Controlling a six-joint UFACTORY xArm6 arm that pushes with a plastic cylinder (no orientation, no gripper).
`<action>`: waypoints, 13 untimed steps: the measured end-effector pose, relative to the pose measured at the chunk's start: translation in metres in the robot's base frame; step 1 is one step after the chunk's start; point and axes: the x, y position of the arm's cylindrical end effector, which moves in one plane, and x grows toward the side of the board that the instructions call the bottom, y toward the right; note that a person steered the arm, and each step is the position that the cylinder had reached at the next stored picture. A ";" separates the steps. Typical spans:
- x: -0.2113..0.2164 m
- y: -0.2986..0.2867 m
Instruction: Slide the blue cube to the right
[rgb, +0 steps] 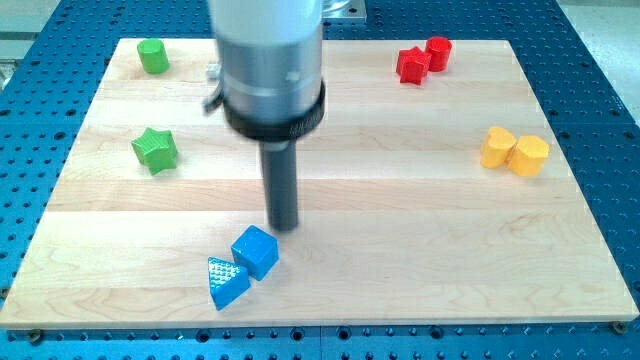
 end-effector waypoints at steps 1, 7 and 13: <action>0.043 -0.036; 0.056 -0.009; 0.076 -0.034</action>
